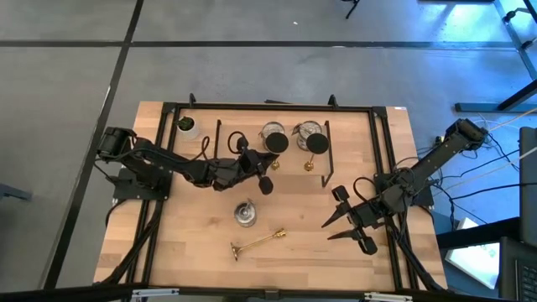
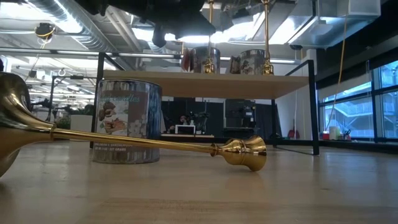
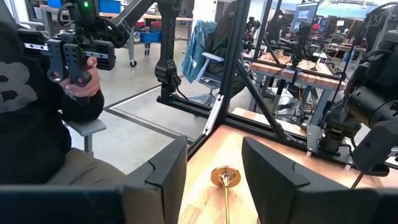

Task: Pick & Place candle stick holders
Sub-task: Put the right gold candle holder on the shelf

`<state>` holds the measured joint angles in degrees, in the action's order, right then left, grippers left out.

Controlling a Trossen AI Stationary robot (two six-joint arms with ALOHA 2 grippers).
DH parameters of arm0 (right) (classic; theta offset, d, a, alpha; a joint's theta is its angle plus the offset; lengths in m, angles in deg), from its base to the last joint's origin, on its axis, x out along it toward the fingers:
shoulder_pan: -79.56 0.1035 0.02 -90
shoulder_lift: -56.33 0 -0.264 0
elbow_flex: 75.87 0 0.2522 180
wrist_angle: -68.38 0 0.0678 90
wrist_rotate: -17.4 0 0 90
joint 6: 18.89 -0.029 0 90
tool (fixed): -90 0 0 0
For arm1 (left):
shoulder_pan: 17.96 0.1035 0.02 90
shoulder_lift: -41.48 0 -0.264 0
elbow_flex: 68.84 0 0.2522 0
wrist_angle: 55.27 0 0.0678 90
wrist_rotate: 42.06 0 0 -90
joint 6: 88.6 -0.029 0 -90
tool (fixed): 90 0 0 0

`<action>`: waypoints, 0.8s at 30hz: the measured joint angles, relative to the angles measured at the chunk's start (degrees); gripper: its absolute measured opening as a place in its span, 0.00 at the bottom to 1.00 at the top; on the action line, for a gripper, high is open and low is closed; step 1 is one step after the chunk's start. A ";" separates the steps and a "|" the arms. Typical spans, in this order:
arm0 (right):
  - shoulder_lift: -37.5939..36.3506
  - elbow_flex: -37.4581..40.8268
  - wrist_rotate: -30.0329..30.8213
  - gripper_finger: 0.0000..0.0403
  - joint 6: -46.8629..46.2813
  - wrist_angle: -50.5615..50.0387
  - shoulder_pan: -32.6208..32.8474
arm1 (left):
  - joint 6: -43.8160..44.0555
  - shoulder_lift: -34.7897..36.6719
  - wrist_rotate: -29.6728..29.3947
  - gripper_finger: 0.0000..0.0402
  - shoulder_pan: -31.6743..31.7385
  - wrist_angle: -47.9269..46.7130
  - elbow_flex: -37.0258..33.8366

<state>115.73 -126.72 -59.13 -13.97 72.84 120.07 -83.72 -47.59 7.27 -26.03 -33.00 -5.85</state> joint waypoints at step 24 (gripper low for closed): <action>0.00 0.00 0.00 0.39 0.03 -0.07 0.02 | -1.29 0.00 0.25 0.09 -0.19 -0.32 0.04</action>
<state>115.73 -126.72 -59.13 -13.94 72.78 120.09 -85.02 -47.59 7.52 -26.22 -33.32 -5.80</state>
